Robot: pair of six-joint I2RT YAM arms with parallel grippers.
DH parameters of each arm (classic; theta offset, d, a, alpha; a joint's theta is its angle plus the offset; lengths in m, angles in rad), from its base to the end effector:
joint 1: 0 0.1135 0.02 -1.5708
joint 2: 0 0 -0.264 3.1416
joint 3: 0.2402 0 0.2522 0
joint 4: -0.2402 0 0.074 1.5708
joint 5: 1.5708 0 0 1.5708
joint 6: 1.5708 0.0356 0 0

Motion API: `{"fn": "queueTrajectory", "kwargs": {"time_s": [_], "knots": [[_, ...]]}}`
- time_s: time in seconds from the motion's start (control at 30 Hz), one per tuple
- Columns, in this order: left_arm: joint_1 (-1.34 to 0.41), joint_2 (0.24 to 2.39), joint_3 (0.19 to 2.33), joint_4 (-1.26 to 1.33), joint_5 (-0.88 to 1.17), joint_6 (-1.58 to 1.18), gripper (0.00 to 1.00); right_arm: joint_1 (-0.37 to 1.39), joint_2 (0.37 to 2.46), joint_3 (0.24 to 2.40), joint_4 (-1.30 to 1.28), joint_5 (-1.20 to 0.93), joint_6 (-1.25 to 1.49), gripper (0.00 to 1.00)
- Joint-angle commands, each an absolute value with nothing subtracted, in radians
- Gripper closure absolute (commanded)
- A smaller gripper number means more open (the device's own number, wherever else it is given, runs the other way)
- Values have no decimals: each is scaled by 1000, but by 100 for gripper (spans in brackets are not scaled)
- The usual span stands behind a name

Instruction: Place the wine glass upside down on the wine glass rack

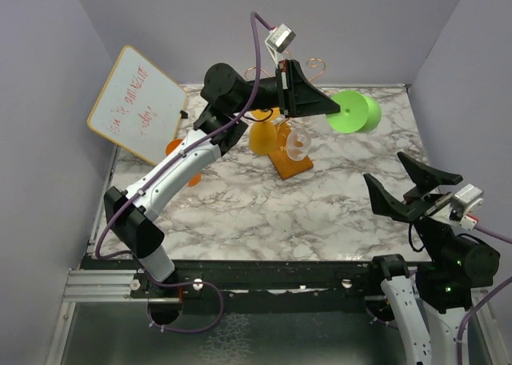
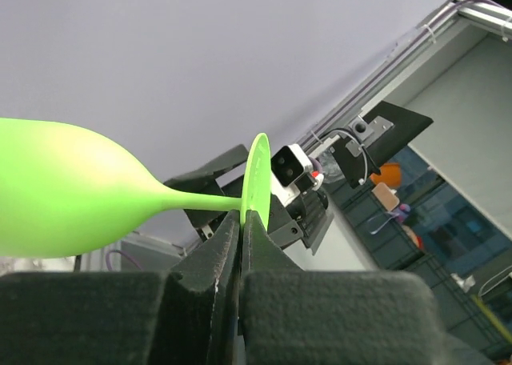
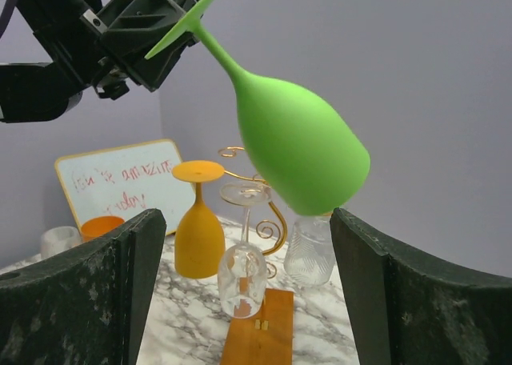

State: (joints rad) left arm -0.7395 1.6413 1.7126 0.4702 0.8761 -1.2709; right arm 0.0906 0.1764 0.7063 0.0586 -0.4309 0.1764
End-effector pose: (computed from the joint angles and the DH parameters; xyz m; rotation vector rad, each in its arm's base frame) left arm 0.2487 -0.2639 0.5040 0.6526 1.4379 -2.1209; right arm 0.0281 0.0175 0.3944 -0.3563 0.9901 0.4536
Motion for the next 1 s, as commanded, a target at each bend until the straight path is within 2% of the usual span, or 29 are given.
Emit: {"fn": "queueTrajectory", "kwargs": {"time_s": [0.0, 0.33, 0.7, 0.87, 0.97], "knots": [[-710, 1673, 1828, 502, 939, -1234, 100, 93, 159, 744, 38, -407, 187, 12], [-521, 1620, 1797, 489, 840, -1220, 100, 93, 152, 732, 26, -398, 191, 12], [-207, 1478, 1617, 435, 700, -1200, 100, 92, 169, 719, 35, -396, 201, 12], [-46, 1407, 1528, 338, 672, -1212, 100, 93, 179, 715, 31, -395, 200, 12], [-9, 1390, 1470, 263, 648, -1211, 100, 93, 181, 709, 34, -389, 202, 12]]}}
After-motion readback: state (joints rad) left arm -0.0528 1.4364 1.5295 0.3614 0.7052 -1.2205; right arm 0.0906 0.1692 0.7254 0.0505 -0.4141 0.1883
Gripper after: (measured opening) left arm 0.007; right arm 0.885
